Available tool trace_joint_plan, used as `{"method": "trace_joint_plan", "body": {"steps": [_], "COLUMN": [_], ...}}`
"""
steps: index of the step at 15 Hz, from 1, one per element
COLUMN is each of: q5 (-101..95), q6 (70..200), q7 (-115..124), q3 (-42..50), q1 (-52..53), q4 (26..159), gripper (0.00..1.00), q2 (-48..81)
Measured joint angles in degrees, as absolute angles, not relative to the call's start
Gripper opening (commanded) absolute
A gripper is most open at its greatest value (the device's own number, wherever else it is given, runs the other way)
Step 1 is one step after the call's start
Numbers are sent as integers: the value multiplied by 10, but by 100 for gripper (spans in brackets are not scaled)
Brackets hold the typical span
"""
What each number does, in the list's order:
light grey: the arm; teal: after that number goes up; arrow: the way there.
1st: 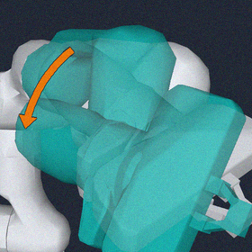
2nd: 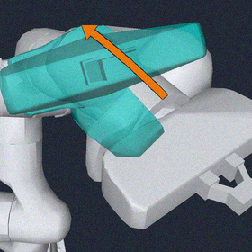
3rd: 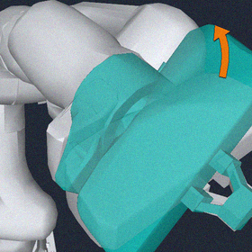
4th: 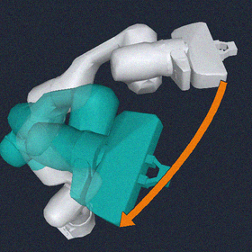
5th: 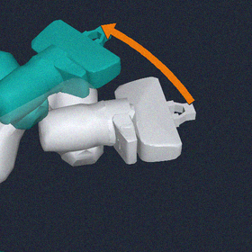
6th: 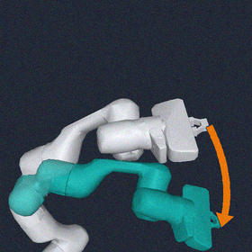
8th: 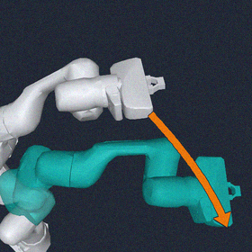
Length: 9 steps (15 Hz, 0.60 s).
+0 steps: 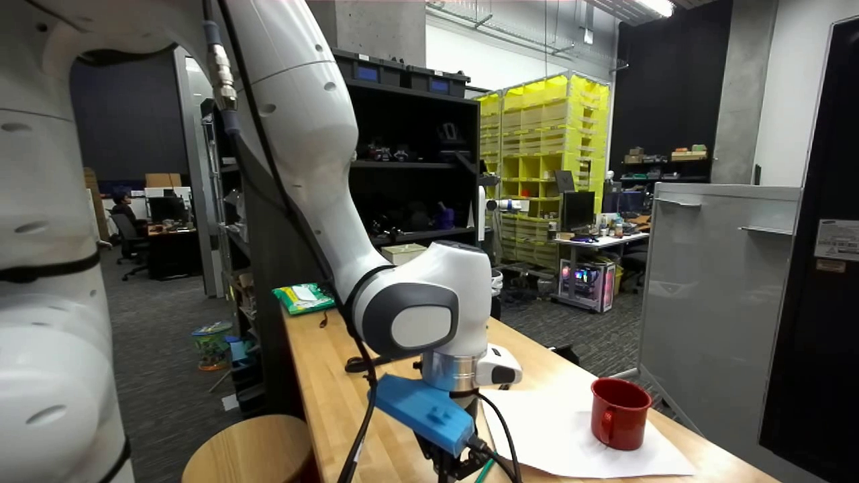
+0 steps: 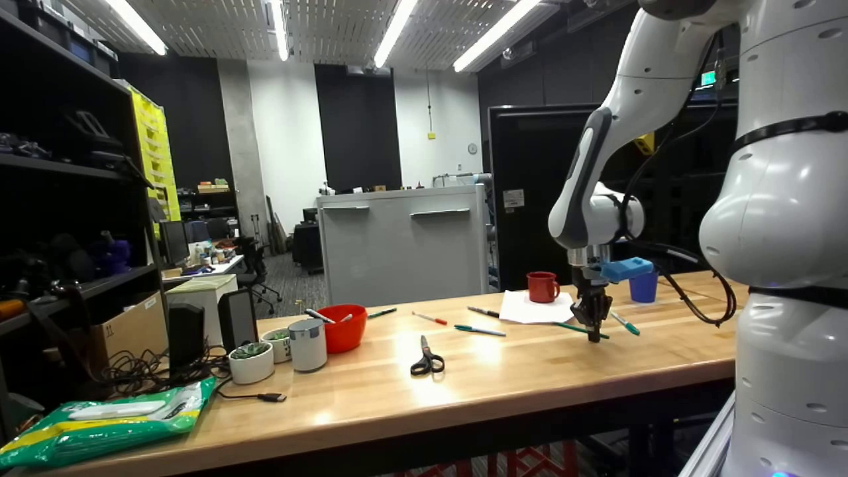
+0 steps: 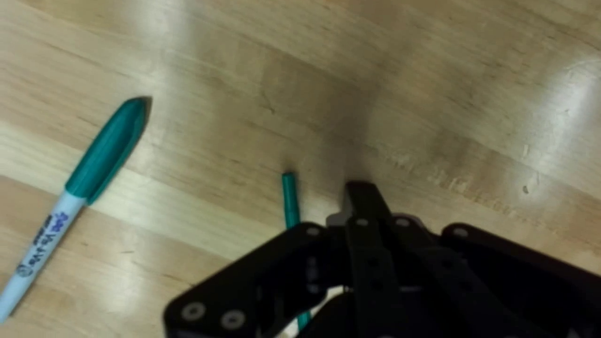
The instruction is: Take the green pen out of the orange mug and place it on the right side of the counter.
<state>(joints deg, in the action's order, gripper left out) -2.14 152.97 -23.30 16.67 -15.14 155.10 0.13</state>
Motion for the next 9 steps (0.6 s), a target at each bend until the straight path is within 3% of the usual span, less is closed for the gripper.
{"method": "trace_joint_plan", "body": {"steps": [9], "q5": [-21], "q6": [1530], "q7": [-234], "q3": [168], "q1": [-163], "q4": [1542], "gripper": [0], "q2": [9]}}
